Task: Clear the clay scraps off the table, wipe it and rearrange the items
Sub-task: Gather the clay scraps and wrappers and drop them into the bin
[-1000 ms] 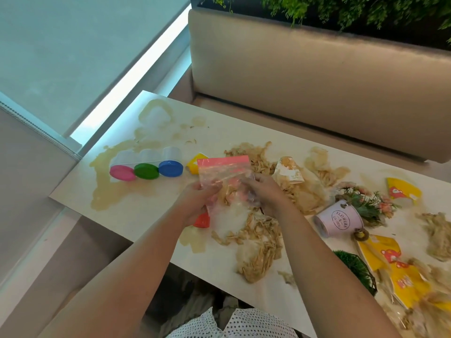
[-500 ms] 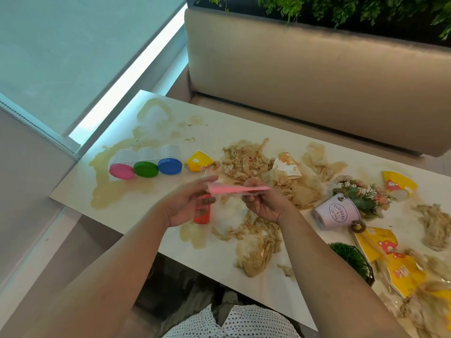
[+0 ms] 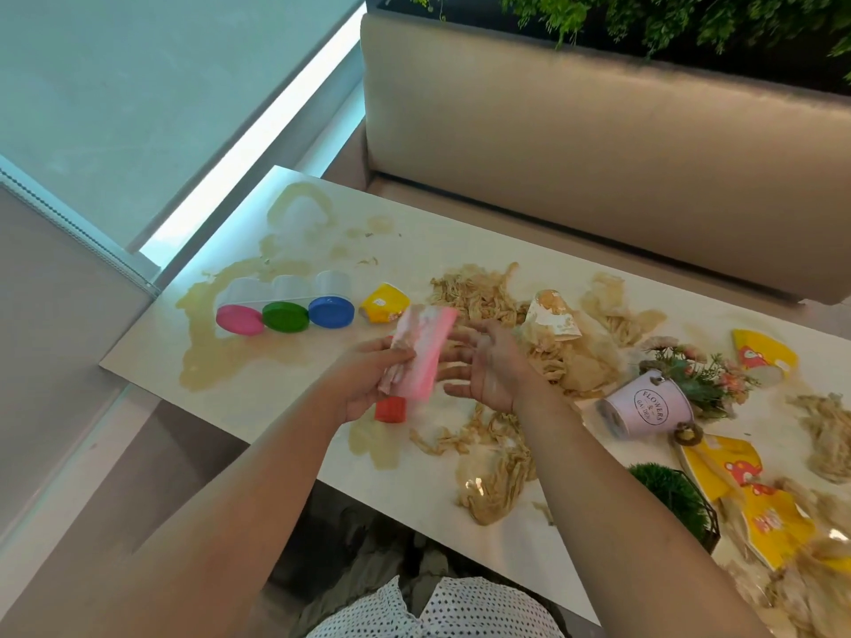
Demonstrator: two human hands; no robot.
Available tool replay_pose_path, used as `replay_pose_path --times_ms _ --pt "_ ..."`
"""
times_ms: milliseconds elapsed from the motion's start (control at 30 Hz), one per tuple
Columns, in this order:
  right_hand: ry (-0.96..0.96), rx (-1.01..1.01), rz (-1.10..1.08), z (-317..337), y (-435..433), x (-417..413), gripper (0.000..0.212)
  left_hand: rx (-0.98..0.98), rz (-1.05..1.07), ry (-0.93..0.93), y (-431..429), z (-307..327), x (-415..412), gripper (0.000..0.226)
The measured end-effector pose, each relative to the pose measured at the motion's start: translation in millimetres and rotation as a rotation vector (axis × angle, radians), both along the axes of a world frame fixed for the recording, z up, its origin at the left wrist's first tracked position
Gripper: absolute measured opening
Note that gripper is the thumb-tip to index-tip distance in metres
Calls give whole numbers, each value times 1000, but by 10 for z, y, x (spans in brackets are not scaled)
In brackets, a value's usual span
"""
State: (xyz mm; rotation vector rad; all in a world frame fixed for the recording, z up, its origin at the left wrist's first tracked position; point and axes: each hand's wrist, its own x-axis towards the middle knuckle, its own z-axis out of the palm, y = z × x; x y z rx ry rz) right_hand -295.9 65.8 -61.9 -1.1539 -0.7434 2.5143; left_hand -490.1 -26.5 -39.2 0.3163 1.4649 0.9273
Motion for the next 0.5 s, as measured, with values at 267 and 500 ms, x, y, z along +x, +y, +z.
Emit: replay_pose_path --times_ms 267,500 --pt "-238 368 136 -1 -209 -536 26 16 122 -6 -91 -56 -146 20" --pt "-414 519 163 -78 57 -1011 19 -12 236 35 -223 -90 -643 19"
